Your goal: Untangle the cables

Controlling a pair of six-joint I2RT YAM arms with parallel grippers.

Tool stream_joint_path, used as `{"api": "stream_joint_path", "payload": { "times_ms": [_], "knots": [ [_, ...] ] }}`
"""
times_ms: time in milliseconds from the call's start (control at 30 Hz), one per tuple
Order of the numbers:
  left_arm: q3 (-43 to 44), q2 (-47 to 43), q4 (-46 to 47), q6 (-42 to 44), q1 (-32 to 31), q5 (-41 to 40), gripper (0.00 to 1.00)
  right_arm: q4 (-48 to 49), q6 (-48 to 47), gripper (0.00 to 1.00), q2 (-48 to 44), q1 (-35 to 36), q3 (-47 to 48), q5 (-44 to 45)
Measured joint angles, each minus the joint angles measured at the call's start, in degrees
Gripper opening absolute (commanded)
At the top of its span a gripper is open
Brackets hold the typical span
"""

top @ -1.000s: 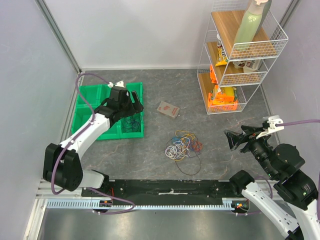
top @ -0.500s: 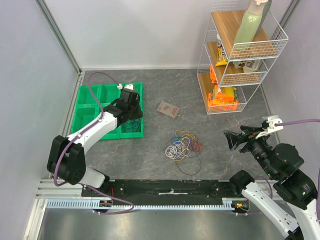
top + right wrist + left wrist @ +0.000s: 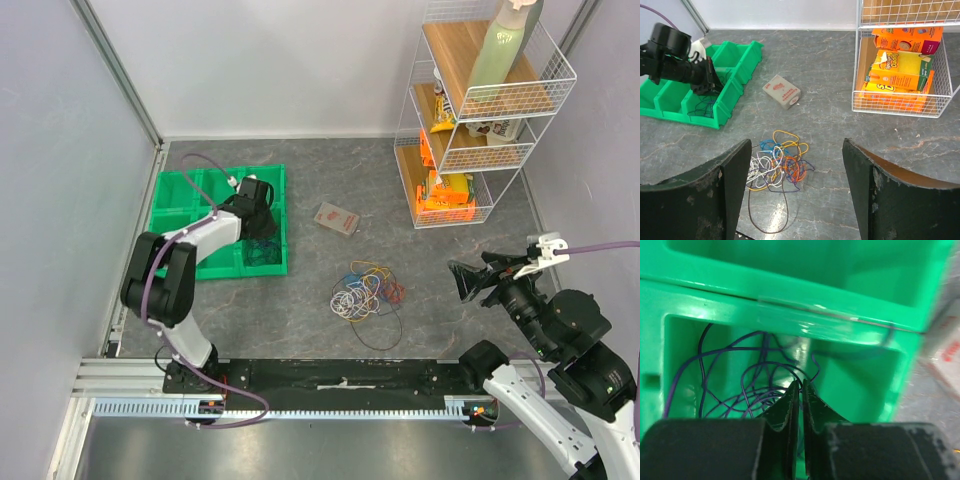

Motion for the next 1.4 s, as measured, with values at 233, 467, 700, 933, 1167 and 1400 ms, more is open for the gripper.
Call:
{"api": "stream_joint_path", "payload": {
  "times_ms": [233,467,700,933,1167,1400],
  "knots": [
    [-1.3,3.4,1.3,-0.6,2.1,2.3,0.16,0.7,0.4,0.81,0.1,0.0,-0.5,-0.6],
    [-3.2,-8.6,0.9,-0.7,2.1,5.0,0.64,5.8,4.2,0.81,3.8,0.0,-6.7,-3.8],
    [-4.0,-22.0,3.0,0.2,2.1,13.9,0.77,10.5,7.6,0.74,19.7,0.0,-13.0,-9.1],
    [-4.8,-23.4,8.0,3.3,-10.6,25.3,0.77,14.4,10.1,0.69,30.9,0.0,-21.6,-15.4],
    [-2.9,-9.0,11.6,6.4,-32.5,29.9,0.54,18.0,13.9,0.53,29.2,0.1,-26.6,-20.0],
    [-2.2,3.4,14.7,4.5,-32.2,31.9,0.41,19.2,18.6,0.49,27.3,0.9,-35.6,-23.2]
  ]
}}
